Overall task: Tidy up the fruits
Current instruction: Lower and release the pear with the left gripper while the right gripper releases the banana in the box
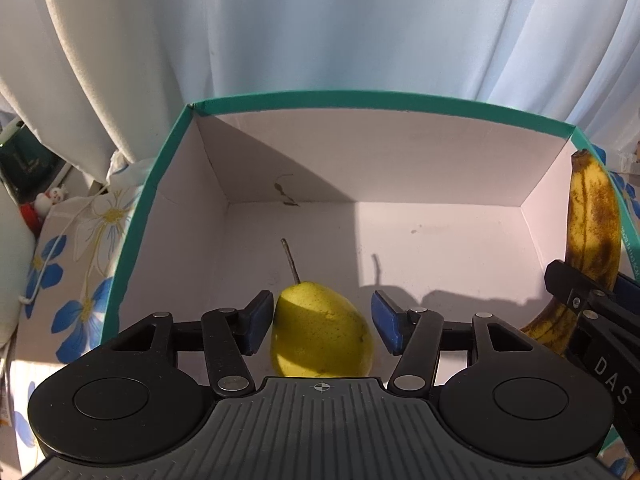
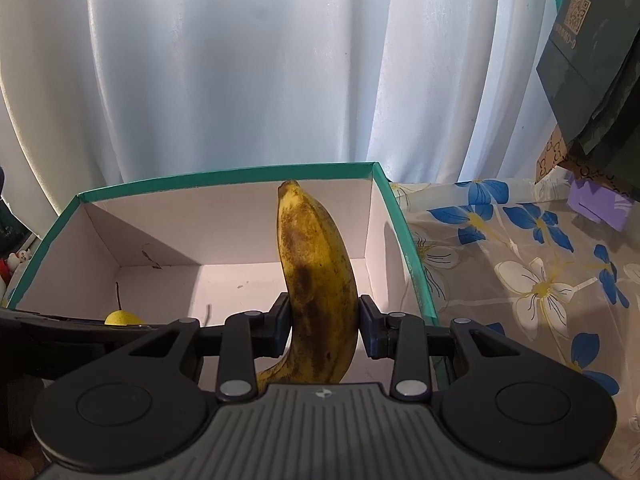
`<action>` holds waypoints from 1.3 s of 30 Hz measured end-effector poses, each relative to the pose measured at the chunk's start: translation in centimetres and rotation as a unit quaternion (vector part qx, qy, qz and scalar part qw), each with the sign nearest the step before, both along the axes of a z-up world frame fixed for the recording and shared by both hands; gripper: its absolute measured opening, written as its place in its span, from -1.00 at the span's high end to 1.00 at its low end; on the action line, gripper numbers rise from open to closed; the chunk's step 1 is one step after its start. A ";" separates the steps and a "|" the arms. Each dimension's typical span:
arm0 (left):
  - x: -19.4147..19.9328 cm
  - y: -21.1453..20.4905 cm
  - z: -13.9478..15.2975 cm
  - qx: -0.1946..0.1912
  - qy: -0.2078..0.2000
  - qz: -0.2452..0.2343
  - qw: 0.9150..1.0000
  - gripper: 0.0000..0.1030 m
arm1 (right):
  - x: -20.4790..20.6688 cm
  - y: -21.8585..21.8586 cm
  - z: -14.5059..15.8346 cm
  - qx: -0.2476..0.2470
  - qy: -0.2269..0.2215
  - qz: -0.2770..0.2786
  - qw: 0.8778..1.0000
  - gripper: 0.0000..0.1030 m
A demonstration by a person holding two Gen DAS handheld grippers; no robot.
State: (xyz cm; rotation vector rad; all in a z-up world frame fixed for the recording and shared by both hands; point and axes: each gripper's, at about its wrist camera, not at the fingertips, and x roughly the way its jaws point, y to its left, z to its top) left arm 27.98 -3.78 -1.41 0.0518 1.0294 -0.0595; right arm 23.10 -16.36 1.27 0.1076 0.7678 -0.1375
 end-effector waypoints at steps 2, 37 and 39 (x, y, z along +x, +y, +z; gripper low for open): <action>-0.3 0.4 0.8 -0.011 -0.014 0.003 1.000 -0.41 | 0.1 0.0 0.0 -0.002 0.000 0.000 1.000 0.33; -10.9 3.8 9.5 -0.017 -0.128 0.004 0.992 -0.75 | 2.3 1.5 -1.0 -0.093 0.037 0.048 0.994 0.25; -11.3 3.9 9.7 -0.016 -0.128 0.004 0.992 -0.74 | 2.1 1.3 -0.9 -0.082 0.036 0.043 0.995 0.23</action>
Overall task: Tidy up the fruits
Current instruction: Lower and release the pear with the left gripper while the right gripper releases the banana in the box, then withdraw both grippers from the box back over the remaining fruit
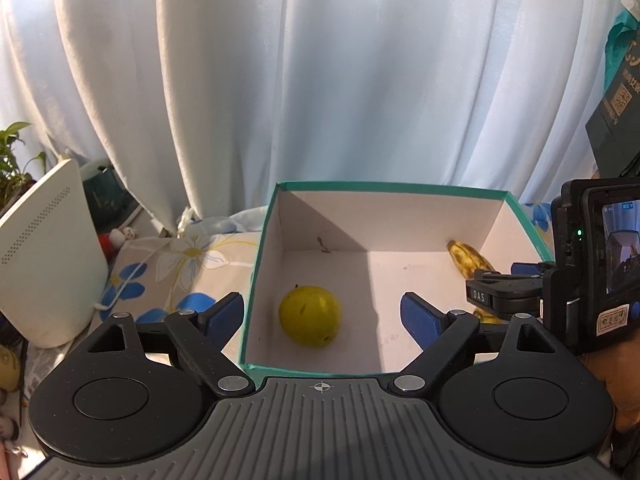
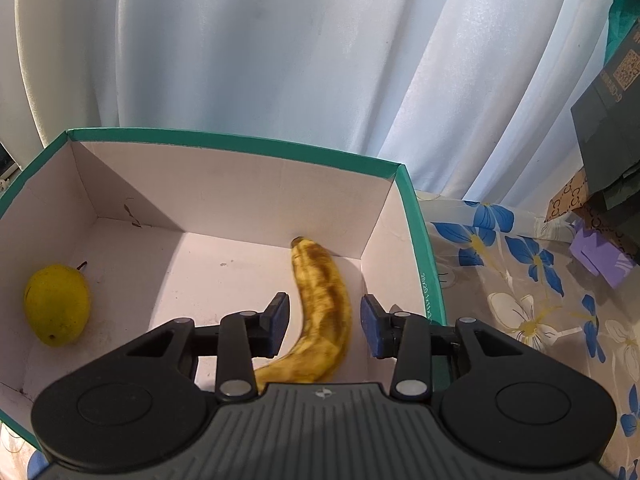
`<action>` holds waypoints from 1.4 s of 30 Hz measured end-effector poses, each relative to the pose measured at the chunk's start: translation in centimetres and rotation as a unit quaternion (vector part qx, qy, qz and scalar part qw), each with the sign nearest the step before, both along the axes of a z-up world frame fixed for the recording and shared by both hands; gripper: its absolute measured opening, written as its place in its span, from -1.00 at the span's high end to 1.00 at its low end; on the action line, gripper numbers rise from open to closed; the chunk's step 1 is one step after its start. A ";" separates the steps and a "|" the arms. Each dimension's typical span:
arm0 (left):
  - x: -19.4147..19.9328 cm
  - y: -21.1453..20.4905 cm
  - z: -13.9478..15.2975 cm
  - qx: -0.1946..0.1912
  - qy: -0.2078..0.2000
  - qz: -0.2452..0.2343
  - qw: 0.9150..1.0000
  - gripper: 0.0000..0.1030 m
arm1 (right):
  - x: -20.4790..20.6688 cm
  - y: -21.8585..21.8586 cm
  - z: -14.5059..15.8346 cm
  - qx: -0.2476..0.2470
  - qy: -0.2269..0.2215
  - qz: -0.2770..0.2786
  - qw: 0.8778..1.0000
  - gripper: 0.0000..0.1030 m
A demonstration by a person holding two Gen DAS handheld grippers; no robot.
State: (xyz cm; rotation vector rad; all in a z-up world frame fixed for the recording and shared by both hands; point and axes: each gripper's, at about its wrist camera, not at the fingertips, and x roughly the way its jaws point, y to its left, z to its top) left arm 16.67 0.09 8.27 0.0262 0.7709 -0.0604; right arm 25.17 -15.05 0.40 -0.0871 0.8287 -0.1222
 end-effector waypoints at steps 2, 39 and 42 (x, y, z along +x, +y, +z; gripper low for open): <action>-0.6 0.1 0.2 -0.001 -0.002 0.000 1.000 -0.74 | -0.4 -0.3 0.3 0.013 -0.005 -0.006 1.000 0.21; -19.1 2.2 -8.7 0.038 0.032 -0.085 0.995 -0.85 | -32.8 1.0 0.8 0.119 -0.096 0.001 0.988 -1.00; -20.0 1.6 -9.5 0.050 0.011 -0.097 0.994 -0.85 | -33.5 0.6 0.4 0.134 -0.096 -0.010 0.986 -1.00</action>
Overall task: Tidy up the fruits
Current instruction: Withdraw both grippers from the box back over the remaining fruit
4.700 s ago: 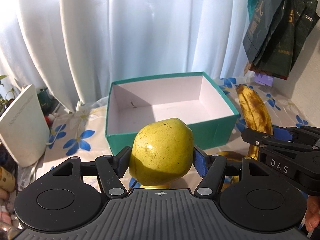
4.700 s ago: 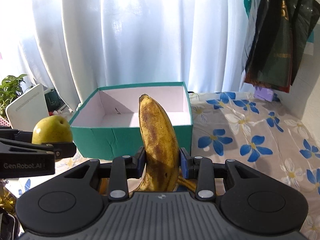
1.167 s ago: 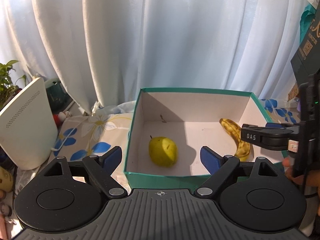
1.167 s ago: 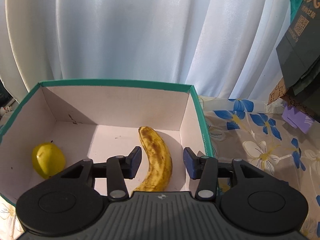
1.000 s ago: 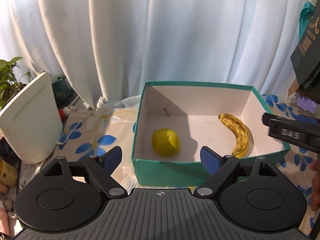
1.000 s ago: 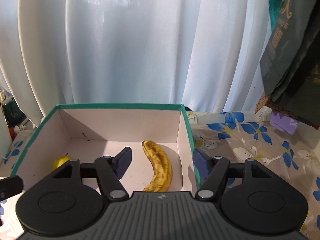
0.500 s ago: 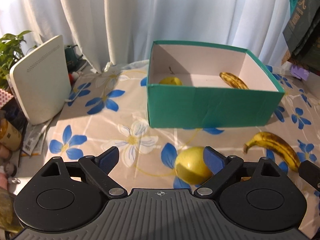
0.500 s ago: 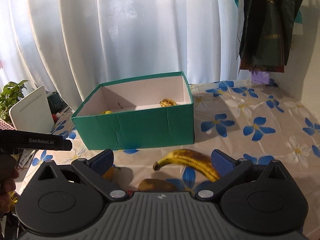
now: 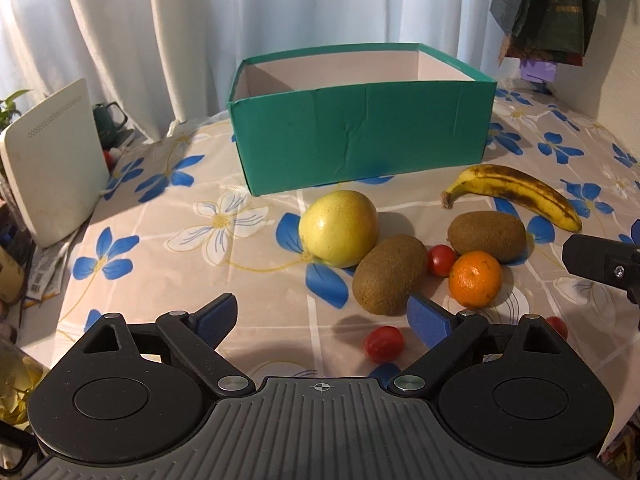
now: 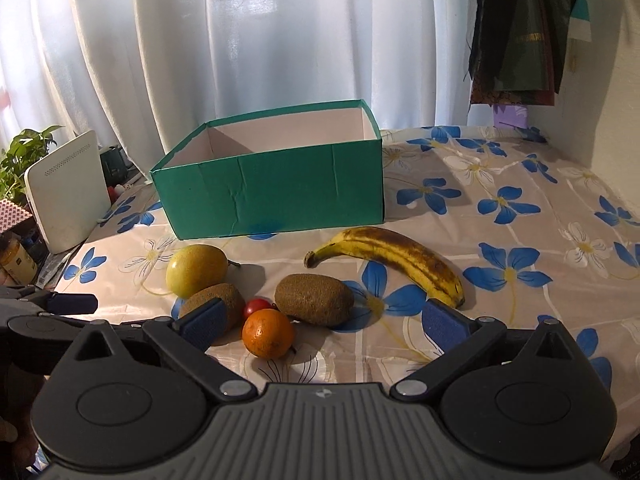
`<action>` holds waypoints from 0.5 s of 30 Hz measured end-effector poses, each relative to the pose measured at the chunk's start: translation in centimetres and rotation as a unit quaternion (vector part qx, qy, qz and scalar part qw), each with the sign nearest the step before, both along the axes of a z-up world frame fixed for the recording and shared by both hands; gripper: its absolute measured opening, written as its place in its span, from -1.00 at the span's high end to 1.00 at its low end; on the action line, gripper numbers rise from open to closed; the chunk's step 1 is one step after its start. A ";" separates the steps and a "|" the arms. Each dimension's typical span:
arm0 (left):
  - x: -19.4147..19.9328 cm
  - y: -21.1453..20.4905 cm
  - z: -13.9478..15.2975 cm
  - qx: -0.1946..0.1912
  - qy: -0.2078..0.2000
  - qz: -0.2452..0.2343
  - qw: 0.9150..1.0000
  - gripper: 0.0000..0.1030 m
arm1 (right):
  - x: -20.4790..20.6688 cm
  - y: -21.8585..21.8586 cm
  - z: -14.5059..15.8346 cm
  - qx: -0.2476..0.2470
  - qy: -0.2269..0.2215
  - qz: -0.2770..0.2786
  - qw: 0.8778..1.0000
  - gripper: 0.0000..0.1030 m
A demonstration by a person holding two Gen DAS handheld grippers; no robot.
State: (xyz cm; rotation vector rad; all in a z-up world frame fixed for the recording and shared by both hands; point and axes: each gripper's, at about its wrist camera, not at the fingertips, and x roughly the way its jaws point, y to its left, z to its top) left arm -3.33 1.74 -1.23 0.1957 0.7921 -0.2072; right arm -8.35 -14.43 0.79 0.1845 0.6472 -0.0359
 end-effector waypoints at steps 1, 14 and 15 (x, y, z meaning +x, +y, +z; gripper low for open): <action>-0.1 -0.3 -0.3 0.003 0.001 -0.005 1.000 -0.83 | -0.2 -0.1 -0.1 0.005 0.003 -0.001 1.000 -1.00; 0.1 -3.0 -3.2 0.016 0.046 -0.042 0.998 -0.37 | -1.4 -0.8 -1.2 0.007 0.022 -0.017 1.000 -1.00; 0.2 -3.1 -3.3 0.015 0.049 -0.042 0.998 -0.36 | -1.4 -0.8 -1.1 0.006 0.021 -0.018 1.000 -1.00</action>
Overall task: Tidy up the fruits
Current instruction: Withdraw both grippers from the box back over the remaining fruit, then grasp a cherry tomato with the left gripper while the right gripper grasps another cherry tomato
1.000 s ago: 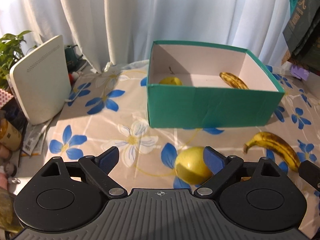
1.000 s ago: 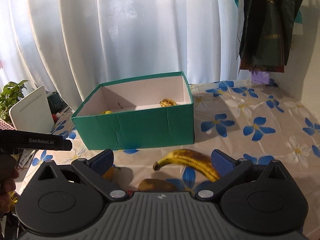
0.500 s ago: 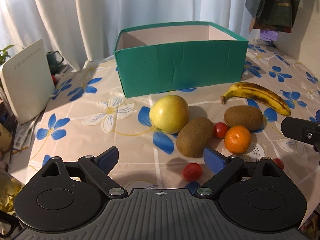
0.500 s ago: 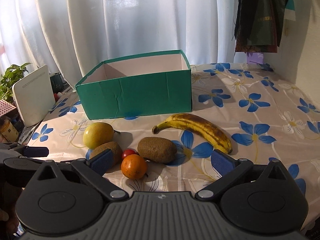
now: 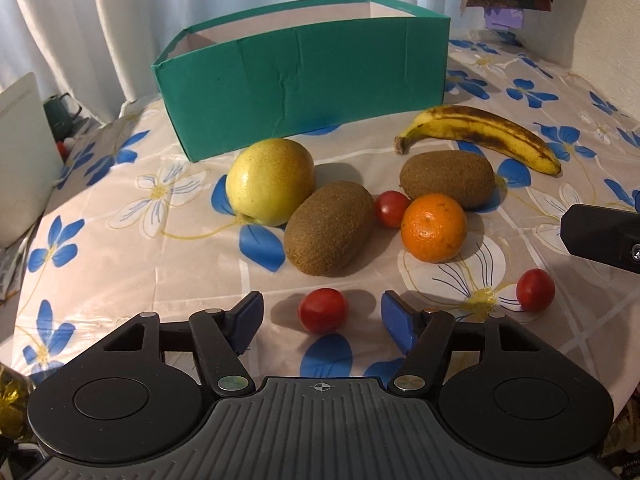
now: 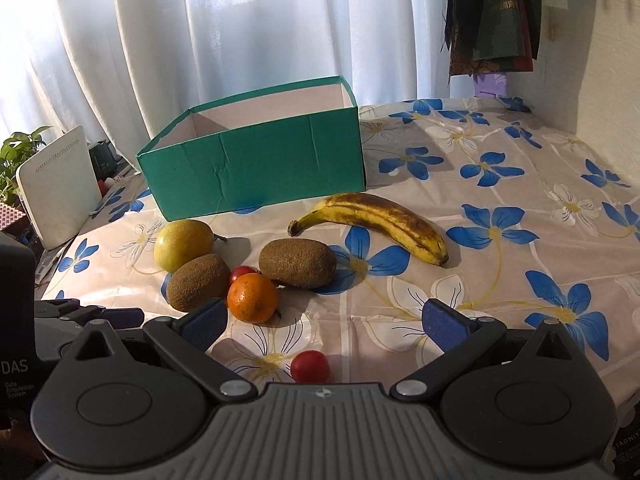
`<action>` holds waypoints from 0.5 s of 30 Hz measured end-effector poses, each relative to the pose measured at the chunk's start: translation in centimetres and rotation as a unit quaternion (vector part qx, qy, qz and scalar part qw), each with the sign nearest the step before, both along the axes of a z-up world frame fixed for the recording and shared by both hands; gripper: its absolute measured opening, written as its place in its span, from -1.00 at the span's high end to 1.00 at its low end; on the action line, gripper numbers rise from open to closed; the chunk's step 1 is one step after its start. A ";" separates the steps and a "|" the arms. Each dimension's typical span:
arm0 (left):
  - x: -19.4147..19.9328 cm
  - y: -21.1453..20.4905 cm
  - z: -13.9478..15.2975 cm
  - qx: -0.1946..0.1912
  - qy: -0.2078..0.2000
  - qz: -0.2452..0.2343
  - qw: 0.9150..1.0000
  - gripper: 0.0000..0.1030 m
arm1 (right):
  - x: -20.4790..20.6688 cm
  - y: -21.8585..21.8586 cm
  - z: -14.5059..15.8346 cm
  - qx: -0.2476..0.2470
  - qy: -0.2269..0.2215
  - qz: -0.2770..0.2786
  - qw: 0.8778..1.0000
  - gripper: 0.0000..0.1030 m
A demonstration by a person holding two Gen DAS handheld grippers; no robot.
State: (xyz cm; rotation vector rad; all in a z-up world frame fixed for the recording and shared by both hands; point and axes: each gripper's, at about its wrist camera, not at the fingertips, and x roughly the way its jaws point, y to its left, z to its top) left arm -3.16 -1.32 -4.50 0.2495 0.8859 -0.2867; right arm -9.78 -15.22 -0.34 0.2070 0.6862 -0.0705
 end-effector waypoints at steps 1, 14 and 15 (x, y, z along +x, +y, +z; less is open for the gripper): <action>0.1 0.0 -0.1 0.000 0.003 0.001 1.000 -0.35 | 0.0 0.0 0.0 -0.001 0.000 0.001 1.000 -1.00; 0.2 0.1 0.0 -0.025 0.027 -0.001 0.999 0.42 | 0.0 -0.2 0.1 -0.005 0.001 -0.007 1.000 -1.00; 0.3 0.2 0.1 -0.026 0.029 0.001 0.999 0.42 | 0.0 -0.1 0.0 -0.006 0.003 -0.005 1.000 -1.00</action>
